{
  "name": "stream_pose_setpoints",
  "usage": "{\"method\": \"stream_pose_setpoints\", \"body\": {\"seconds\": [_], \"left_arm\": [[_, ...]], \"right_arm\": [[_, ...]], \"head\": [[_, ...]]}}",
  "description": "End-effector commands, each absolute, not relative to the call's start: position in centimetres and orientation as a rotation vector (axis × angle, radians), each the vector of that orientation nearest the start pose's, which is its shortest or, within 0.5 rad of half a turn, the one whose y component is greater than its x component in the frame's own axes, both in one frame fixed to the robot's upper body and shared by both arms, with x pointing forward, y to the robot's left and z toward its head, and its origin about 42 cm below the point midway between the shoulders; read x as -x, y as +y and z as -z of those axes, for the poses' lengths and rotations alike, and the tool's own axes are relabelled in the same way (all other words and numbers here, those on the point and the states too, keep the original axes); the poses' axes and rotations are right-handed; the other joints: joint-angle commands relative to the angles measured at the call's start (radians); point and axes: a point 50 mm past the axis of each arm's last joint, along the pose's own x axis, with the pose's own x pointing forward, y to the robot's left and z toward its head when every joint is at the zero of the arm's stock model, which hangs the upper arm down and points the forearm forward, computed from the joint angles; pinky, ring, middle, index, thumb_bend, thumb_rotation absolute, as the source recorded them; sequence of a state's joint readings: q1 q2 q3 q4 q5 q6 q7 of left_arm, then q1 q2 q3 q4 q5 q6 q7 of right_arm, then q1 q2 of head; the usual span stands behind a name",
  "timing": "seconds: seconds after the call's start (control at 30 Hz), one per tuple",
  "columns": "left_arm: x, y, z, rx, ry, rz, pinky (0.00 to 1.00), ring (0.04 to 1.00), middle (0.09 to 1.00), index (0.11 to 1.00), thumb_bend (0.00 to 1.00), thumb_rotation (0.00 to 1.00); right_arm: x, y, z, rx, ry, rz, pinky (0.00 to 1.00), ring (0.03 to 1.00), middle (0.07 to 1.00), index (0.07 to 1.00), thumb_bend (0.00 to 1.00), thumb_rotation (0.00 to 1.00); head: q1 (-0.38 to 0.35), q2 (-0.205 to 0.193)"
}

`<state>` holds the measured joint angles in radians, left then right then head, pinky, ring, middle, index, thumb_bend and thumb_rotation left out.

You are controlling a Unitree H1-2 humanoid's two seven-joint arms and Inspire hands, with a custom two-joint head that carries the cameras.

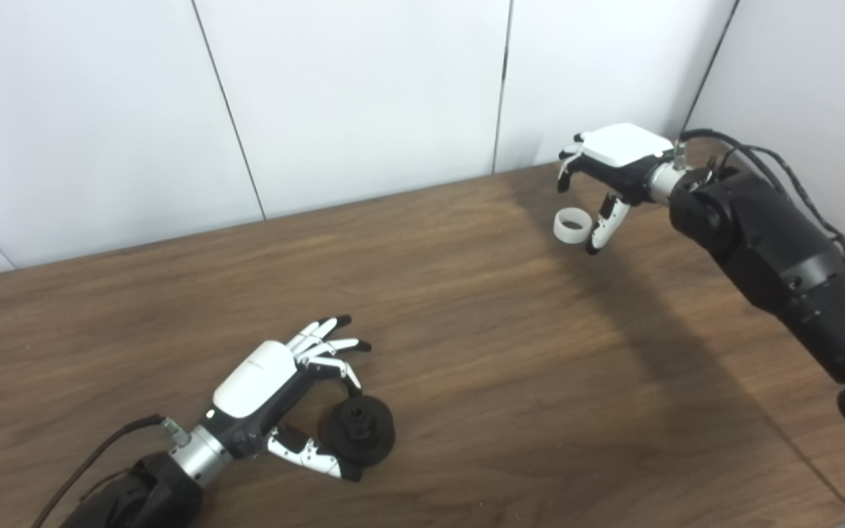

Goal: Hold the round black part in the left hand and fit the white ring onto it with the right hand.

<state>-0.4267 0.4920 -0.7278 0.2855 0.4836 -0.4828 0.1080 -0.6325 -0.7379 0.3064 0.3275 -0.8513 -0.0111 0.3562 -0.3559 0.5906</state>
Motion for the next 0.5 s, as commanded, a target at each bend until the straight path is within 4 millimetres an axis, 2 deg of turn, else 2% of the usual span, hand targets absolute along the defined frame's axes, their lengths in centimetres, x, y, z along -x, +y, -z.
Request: {"method": "stream_pose_setpoints", "body": {"seconds": [0.0,0.47], "left_arm": [[-34.63,21.18,-11.18,-1.048,-0.517,0.853,1.0,1.0,0.866,0.48,0.52,0.06],[-34.41,21.17,-11.41,-1.037,-0.521,0.845,1.0,1.0,0.862,0.48,0.52,0.06]], "right_arm": [[-46.36,-37.87,-30.05,1.705,-0.047,-0.185,1.0,1.0,0.917,0.699,0.96,0.26],[-46.56,-37.41,-29.26,1.708,-0.029,-0.212,1.0,1.0,0.922,0.703,0.95,0.26]], "head": [[-0.001,0.0],[0.008,0.006]]}}
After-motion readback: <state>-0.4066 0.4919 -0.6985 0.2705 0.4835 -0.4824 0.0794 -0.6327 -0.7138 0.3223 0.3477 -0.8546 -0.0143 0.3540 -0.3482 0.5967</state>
